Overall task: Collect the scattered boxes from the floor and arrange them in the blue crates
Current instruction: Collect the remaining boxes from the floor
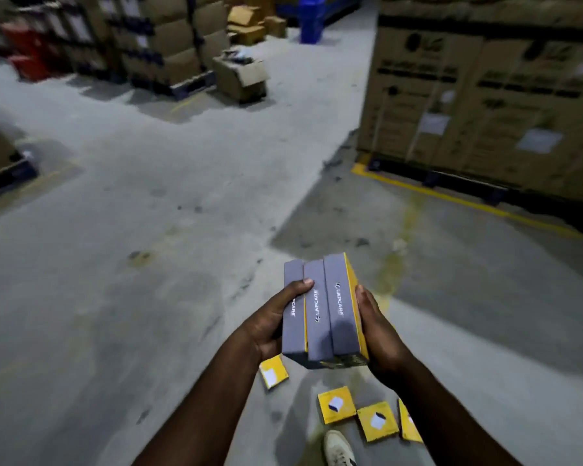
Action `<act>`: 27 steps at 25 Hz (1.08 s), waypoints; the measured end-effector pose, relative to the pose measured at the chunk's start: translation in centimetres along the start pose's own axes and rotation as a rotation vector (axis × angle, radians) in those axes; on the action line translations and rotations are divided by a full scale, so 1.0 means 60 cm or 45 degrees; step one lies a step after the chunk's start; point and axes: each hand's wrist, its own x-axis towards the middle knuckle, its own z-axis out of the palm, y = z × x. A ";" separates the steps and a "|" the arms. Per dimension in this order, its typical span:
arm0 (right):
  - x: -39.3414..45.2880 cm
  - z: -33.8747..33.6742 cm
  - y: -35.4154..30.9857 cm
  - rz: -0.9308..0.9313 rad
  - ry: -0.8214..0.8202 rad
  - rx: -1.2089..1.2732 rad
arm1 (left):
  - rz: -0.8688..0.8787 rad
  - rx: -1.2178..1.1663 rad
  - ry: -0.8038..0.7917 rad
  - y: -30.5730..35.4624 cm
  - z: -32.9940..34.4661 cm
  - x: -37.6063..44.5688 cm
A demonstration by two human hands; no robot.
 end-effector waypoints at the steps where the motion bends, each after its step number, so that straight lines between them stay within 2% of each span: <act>1: -0.023 -0.009 -0.006 -0.066 0.097 0.002 | 0.000 0.024 -0.041 0.002 0.017 -0.001; 5: -0.122 -0.052 -0.009 -0.261 0.361 0.065 | 0.007 0.158 -0.201 -0.008 0.109 -0.011; 8: -0.193 -0.091 -0.008 -0.329 0.423 0.105 | 0.039 0.284 -0.291 -0.034 0.194 -0.027; 18: -0.489 -0.297 -0.012 -0.565 0.868 0.384 | 0.252 0.486 -0.516 -0.232 0.556 -0.071; 20: -0.568 -0.362 -0.004 -0.613 0.955 0.437 | 0.243 0.591 -0.668 -0.299 0.636 -0.096; 24: -0.722 -0.490 0.009 -0.680 1.175 0.539 | 0.184 0.785 -1.190 -0.436 0.768 -0.136; 27: -0.837 -0.571 0.031 -0.747 1.331 0.572 | 0.216 0.962 -1.493 -0.526 0.864 -0.157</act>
